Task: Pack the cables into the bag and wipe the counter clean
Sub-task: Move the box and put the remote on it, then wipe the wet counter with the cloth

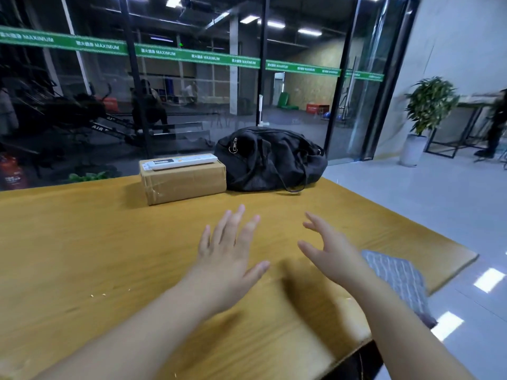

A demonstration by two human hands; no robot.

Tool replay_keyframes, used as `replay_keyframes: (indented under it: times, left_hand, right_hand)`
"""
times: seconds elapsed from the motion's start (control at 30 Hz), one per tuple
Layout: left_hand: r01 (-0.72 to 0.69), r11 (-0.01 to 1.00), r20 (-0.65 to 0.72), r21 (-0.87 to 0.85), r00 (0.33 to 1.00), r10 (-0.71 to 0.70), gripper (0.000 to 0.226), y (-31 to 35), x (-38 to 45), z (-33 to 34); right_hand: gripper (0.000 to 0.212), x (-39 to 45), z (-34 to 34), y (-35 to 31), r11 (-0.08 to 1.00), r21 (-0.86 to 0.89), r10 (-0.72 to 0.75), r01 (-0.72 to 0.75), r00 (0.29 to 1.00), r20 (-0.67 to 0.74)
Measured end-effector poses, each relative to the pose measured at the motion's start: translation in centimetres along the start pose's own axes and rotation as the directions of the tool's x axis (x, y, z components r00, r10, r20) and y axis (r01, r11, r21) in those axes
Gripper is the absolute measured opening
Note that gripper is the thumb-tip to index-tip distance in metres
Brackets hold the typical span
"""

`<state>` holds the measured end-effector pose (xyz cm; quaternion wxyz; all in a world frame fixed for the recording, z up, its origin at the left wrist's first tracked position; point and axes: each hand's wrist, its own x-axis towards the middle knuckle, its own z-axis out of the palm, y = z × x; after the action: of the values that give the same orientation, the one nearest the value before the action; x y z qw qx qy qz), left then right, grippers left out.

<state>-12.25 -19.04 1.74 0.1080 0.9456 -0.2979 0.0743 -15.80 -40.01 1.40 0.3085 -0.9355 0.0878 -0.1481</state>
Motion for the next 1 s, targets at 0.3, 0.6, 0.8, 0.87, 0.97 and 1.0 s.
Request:
replay_keyframes:
  times: [0.3, 0.6, 0.8, 0.87, 0.97, 1.0]
  left_hand:
    - [-0.061, 0.997, 0.124, -0.042, 0.99, 0.066, 0.077, 1.6, -4.4, -0.5]
    - [0.009, 0.985, 0.038, -0.17, 0.999, -0.003, 0.059, 2.7, -6.3, -2.2]
    - [-0.134, 0.966, -0.029, -0.221, 0.991, 0.131, 0.074, 1.3, -10.1, -3.0]
    - [-0.134, 0.966, -0.1, -0.221, 0.988, 0.115, 0.078, 0.2, -11.5, -2.4]
    - [-0.145, 0.959, -0.196, -0.245, 0.976, 0.097, 0.057, -1.3, -13.2, -1.1]
    - [-0.147, 0.954, -0.233, -0.261, 0.969, 0.086, 0.05, -1.6, -13.6, -0.8]
  right_hand:
    - [0.07, -5.3, -2.9, 7.1, 0.937, -0.341, 0.11, -0.072, 0.989, 0.096]
    - [0.069, -5.7, -3.2, 10.5, 0.873, -0.447, 0.205, -0.193, 0.979, -0.021]
    - [0.045, -3.5, -3.2, 10.1, 0.899, -0.363, 0.258, -0.245, 0.966, -0.013]
    - [0.037, -2.5, -3.0, 9.5, 0.902, -0.321, 0.295, -0.287, 0.955, -0.026]
    - [0.043, -0.8, -2.1, 9.1, 0.897, -0.344, 0.29, -0.279, 0.957, -0.019]
    - [0.044, -0.3, -1.7, 9.0, 0.891, -0.359, 0.293, -0.279, 0.956, -0.017]
